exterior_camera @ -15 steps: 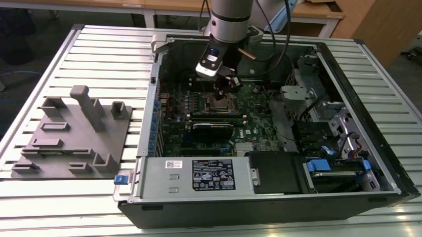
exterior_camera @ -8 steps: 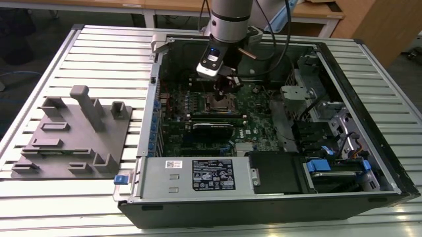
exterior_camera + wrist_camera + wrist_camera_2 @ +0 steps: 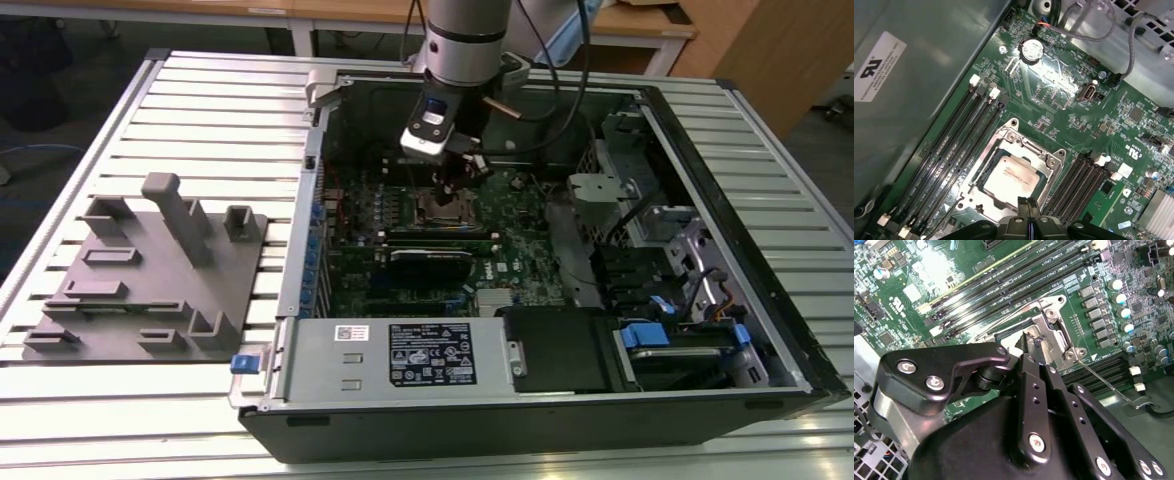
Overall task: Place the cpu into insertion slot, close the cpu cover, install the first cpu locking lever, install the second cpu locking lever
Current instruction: 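Close the cpu cover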
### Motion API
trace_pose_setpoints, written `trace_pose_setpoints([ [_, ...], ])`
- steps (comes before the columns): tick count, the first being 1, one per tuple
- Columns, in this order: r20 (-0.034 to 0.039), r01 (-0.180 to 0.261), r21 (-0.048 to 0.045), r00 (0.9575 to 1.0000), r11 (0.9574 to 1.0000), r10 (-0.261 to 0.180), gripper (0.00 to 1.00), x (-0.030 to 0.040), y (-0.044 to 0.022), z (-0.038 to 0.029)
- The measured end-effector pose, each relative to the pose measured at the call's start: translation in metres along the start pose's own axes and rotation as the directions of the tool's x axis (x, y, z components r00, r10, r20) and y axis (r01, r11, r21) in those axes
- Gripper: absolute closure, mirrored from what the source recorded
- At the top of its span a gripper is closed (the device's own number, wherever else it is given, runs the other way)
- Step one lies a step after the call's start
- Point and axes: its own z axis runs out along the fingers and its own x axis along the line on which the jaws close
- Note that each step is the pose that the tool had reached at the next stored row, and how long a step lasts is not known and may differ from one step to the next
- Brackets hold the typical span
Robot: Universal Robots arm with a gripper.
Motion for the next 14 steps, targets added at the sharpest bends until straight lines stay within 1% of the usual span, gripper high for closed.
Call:
trace_pose_setpoints([
  [2, 0.0013, 0.025, -0.0017, 0.9997, 0.9997, -0.025, 0.90, 0.0000, 0.0000, 0.0001],
  [4, 0.0028, 0.058, -0.0044, 0.9983, 0.9983, -0.057, 0.90, 0.0001, 0.0001, 0.0004],
  [7, 0.0055, 0.112, -0.0089, 0.9937, 0.9936, -0.112, 0.90, 0.0001, 0.0001, 0.0010],
  [10, 0.0085, 0.165, -0.0128, 0.9863, 0.9862, -0.165, 0.90, 0.0001, 0.0001, 0.0015],
  [14, 0.0122, 0.229, -0.0174, 0.9735, 0.9734, -0.228, 0.90, 0.0002, 0.0001, 0.0019],
])
